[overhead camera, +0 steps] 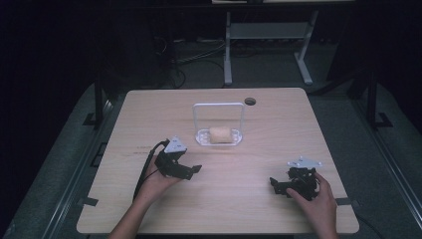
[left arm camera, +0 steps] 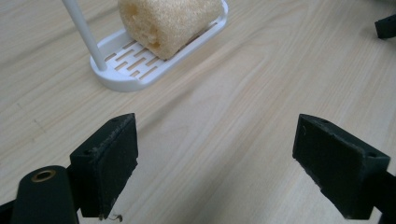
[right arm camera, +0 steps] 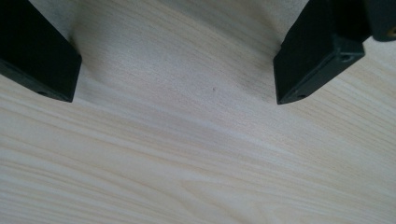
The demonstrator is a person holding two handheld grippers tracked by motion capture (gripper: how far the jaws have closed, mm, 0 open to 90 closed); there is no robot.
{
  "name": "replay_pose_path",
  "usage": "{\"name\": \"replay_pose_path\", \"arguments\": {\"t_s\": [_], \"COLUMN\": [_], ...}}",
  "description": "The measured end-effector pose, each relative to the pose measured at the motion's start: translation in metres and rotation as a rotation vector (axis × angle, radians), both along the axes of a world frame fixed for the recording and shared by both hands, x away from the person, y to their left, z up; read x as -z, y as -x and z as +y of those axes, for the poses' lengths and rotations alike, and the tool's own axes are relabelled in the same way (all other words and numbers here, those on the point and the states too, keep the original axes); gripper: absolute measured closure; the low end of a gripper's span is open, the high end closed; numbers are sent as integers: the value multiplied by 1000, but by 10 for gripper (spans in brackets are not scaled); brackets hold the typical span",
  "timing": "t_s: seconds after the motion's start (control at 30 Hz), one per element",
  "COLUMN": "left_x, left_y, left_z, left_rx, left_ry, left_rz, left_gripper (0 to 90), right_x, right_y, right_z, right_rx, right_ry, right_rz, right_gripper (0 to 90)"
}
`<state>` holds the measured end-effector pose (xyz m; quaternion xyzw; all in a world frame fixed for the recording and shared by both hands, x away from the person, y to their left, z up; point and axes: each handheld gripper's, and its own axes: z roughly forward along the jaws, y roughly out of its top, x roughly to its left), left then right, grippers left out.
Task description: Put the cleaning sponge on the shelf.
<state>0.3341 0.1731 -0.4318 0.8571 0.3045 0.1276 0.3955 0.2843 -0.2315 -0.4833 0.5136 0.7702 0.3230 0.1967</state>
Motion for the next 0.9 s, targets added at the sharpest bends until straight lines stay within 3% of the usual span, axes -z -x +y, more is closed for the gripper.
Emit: {"name": "replay_pose_path", "arguments": {"t_s": [0.4,0.9], "left_x": [8,21], "left_y": [16,41], "left_z": [15,47], "left_rx": [-5,-47], "left_ry": [-17,-33], "left_rz": [-1,-7], "left_gripper": [139,139], "right_x": [0,0], "right_y": [0,0], "right_z": [0,0], "right_rx": [0,0], "right_ry": [0,0], "right_rz": [0,0], "right_gripper": [7,7]}}
